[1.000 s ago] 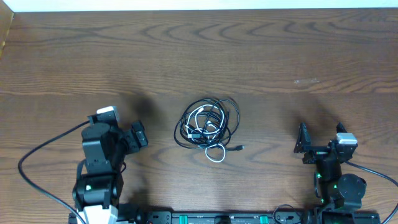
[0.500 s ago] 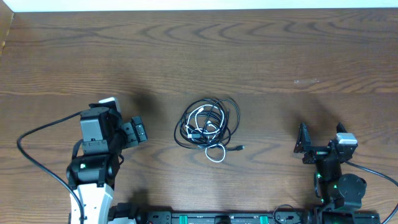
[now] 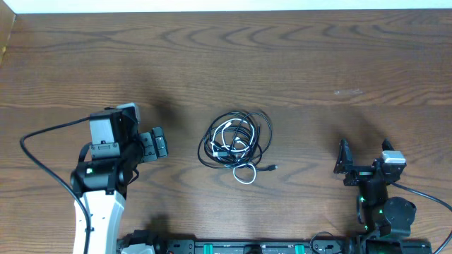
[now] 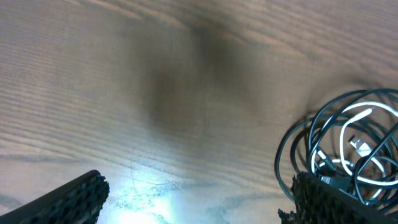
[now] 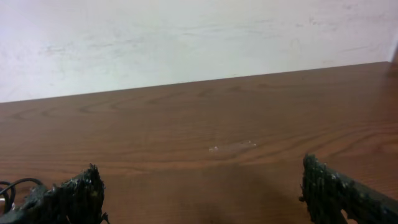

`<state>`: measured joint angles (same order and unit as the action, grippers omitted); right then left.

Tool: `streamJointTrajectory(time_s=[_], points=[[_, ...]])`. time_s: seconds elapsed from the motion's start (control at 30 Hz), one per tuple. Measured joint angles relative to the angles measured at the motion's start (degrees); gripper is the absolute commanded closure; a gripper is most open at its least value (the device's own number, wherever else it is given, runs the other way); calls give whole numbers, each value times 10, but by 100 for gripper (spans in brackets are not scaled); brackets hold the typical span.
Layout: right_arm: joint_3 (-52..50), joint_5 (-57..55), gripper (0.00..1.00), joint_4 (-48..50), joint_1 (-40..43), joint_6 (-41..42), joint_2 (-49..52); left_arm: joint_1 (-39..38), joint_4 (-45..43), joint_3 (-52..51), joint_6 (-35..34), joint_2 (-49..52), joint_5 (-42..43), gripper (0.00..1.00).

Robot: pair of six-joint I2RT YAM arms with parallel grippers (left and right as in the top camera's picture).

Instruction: Untangle cables

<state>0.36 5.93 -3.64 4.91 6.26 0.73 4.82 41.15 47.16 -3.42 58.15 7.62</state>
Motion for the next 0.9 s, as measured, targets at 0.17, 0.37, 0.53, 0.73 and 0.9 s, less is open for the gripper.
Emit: streamJointTrajectory(time_s=[0.17,0.37,0.53,0.73,0.9], points=[[0,0,1,0,0,0,0,0,26,28,7,31,0,5],[0,0,1,0,0,0,0,0,41,61,12,61,0,5],[0,0,1,0,0,0,0,0,50,62,18,76,0,5],[0,0,1,0,0,0,0,0,50,62,20,82,0,5],[0,0,1,0,0,0,0,0,50,62,20,82,0,5]])
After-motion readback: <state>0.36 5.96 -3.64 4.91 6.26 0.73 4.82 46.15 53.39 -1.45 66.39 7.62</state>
